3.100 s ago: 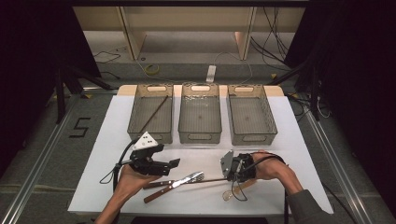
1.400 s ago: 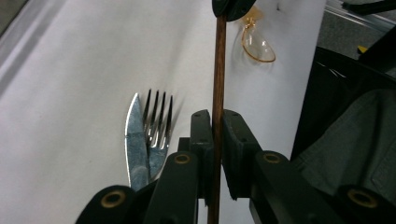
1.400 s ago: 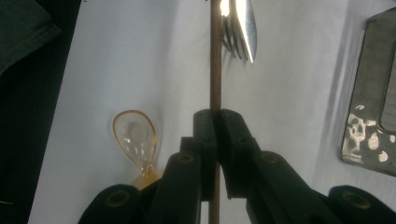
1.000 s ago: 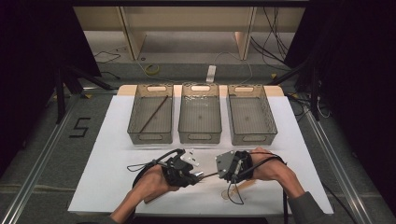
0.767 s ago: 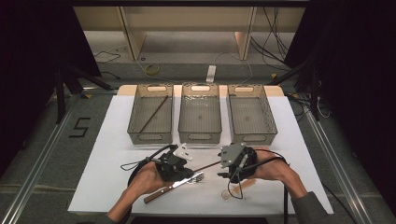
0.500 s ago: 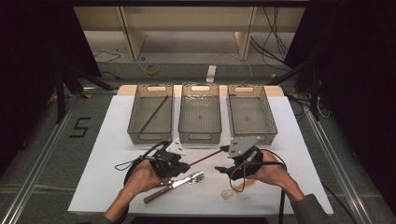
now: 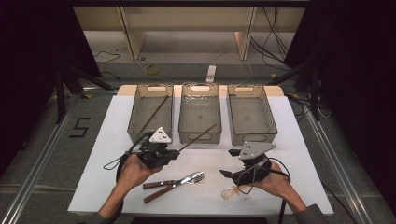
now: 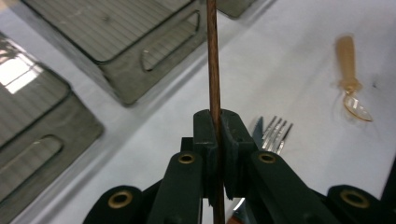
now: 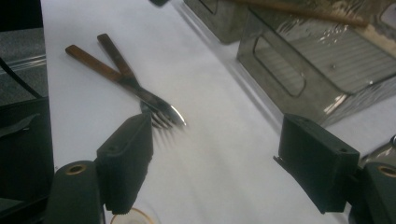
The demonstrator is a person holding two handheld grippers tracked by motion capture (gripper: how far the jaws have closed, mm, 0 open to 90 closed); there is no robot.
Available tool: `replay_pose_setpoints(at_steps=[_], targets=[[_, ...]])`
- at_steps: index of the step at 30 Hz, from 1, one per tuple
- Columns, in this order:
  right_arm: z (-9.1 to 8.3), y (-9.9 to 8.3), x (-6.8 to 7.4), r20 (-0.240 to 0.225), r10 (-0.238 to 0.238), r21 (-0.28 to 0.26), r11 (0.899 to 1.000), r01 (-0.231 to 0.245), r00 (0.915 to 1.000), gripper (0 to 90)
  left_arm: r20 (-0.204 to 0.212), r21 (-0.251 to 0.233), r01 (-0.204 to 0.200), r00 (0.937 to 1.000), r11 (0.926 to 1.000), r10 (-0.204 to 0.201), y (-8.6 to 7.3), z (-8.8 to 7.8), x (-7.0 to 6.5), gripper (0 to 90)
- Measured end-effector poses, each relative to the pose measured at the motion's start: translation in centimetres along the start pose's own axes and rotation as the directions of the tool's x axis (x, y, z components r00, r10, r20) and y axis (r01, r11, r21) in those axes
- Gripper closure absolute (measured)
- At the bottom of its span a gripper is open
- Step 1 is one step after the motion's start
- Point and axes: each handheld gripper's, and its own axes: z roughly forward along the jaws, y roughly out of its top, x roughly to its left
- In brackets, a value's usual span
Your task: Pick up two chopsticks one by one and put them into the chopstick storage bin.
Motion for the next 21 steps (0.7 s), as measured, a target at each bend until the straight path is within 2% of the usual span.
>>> replay_pose_setpoints(at_steps=[10, 14, 21], targets=[[-0.5, -1.6, 0.0, 0.013, 0.054, -0.002, 0.999, -0.054, 0.9985, 24.2, -0.066, -0.073, 0.053, 0.9961, 0.9959, -0.058, 0.1, -1.6, 2.3, 85.5], [-0.8, -2.2, -0.1, 0.02, 0.077, -0.014, 0.997, -0.076, 0.9968, 23.8, -0.088, -0.094, 0.087, 0.9915, 0.9917, -0.096, 0.0, -1.9, 3.4, 85.5], [-1.1, -2.7, 0.1, 0.028, 0.087, -0.008, 0.996, -0.086, 0.9958, 22.7, -0.133, -0.127, 0.133, 0.9797, 0.9829, -0.15, 0.2, -2.5, 5.8, 85.5]])
